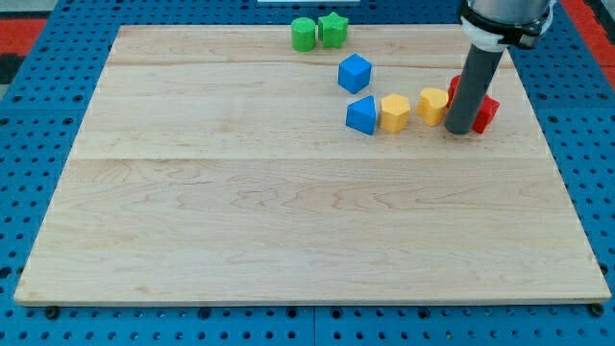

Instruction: Push the blue cube close to the blue triangle

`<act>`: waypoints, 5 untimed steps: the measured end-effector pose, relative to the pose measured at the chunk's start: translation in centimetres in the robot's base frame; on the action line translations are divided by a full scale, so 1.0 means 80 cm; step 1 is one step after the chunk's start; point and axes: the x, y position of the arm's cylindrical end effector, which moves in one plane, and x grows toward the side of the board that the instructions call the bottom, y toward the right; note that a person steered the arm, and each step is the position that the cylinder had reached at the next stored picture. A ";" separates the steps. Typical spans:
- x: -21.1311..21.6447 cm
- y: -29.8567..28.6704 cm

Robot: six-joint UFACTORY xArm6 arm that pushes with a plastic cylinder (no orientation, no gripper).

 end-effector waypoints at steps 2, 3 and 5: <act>0.008 -0.004; 0.026 -0.009; 0.049 -0.032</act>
